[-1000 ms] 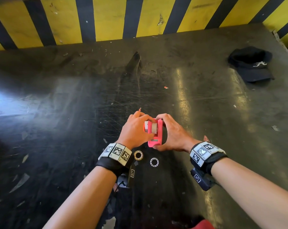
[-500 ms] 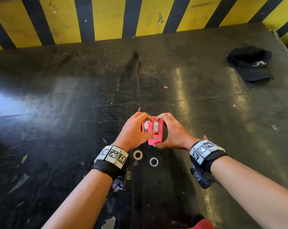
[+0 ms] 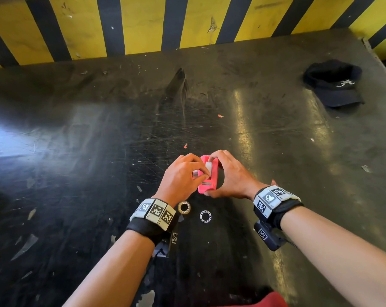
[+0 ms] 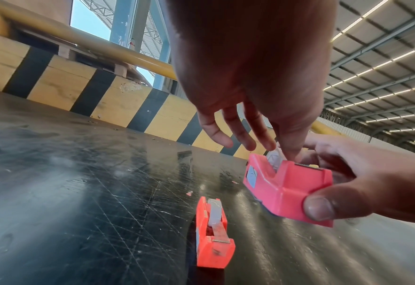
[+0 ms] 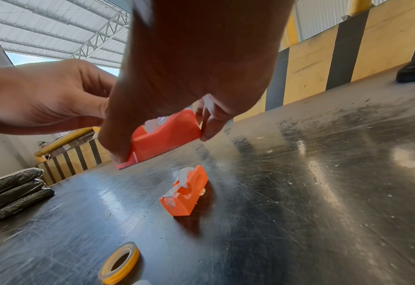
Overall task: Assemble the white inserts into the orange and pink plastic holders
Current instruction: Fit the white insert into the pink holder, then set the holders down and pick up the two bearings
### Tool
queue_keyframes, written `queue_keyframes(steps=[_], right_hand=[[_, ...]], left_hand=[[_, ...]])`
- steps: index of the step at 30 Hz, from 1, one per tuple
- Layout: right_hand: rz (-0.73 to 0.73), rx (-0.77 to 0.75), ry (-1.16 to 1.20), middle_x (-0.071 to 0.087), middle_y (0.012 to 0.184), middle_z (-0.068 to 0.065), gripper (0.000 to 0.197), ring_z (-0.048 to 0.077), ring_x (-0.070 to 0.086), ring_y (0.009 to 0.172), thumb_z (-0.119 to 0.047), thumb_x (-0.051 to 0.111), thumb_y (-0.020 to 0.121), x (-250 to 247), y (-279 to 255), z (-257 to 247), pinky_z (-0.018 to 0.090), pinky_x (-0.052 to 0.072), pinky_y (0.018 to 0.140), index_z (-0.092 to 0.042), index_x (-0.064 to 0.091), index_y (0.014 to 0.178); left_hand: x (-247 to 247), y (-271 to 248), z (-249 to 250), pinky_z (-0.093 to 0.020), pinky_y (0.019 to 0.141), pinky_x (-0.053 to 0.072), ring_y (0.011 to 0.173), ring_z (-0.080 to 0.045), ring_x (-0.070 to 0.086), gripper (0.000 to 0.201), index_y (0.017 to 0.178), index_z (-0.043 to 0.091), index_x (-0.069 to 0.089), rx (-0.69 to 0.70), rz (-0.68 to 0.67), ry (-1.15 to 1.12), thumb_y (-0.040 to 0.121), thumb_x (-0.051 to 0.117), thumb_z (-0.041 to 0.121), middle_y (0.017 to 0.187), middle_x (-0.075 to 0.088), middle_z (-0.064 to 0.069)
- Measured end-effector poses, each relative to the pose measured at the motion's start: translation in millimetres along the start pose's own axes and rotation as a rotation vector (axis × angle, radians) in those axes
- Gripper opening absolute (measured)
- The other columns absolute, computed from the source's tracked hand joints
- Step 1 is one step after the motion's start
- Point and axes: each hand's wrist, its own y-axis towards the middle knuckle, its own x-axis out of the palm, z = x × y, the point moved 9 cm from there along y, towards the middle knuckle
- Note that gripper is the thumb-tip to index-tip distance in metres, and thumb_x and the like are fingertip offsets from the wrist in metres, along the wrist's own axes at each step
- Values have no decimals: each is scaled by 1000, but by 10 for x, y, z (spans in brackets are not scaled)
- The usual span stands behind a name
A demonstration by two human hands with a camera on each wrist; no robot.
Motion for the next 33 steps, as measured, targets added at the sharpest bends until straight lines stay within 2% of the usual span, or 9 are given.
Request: queue_keyframes(steps=[2, 6, 12, 16, 23, 26, 29, 31, 33], right_hand=[[-11, 0, -6, 47, 125, -7, 87, 14, 53, 111, -48, 96, 55, 11, 6, 6, 28, 45, 90, -32, 43, 123], [-36, 12, -14, 48, 124, -7, 88, 14, 54, 110, -51, 96, 55, 43, 8, 24, 31, 47, 92, -33, 42, 122], [-51, 35, -10, 50, 125, -7, 90, 14, 53, 113, -56, 96, 53, 76, 17, 81, 32, 48, 92, -35, 42, 122], [-33, 39, 4, 50, 122, -7, 89, 15, 54, 111, -57, 95, 52, 69, 37, 115, 35, 51, 93, -37, 41, 120], [-5, 34, 19, 51, 121, -7, 90, 15, 55, 109, -62, 93, 50, 38, 46, 152, 35, 53, 91, -37, 43, 120], [26, 38, 23, 51, 119, -8, 89, 14, 56, 107, -60, 93, 50, -15, 58, 185, 34, 52, 91, -36, 44, 120], [17, 18, 31, 51, 118, -7, 86, 13, 55, 106, -53, 95, 53, -43, 59, 177, 27, 47, 87, -33, 45, 121], [8, 1, 29, 50, 120, -6, 87, 11, 54, 107, -48, 96, 55, -44, 63, 166, 24, 44, 87, -32, 44, 122], [2, -6, 19, 50, 123, -5, 91, 11, 53, 109, -44, 97, 54, -46, 86, 179, 25, 45, 91, -32, 43, 126]], left_hand=[[18, -24, -17, -10, 79, 33, 104, -8, 57, 9, 97, 30, 81, 5, -20, 1, 89, 77, 32, 119, 67, 11], [23, -59, -23, -25, 84, 46, 104, -10, 58, 11, 96, 33, 82, 18, -41, 4, 85, 80, 36, 117, 68, 12], [33, -125, 54, -30, 76, 52, 93, -10, 57, 9, 94, 36, 83, 85, -37, 74, 84, 81, 36, 110, 71, 10], [51, -183, 115, -29, 72, 47, 87, -13, 60, 9, 90, 32, 83, 139, 4, 115, 81, 85, 34, 102, 73, 8], [117, -249, 117, -36, 73, 51, 93, -19, 62, 15, 93, 33, 84, 170, 62, 157, 79, 88, 32, 107, 72, 7], [139, -271, 91, -38, 73, 52, 98, -23, 62, 23, 101, 36, 82, 186, 67, 172, 80, 87, 26, 113, 69, 3], [191, -301, 61, -39, 80, 55, 105, -24, 59, 31, 104, 36, 82, 214, 45, 177, 86, 78, 11, 122, 65, 1], [151, -309, 3, -38, 86, 55, 105, -23, 58, 35, 93, 32, 82, 198, 82, 101, 85, 68, 1, 120, 65, 1], [66, -303, -118, -36, 85, 55, 101, -20, 58, 33, 83, 24, 79, 136, 145, 28, 83, 63, -5, 114, 66, 2]])
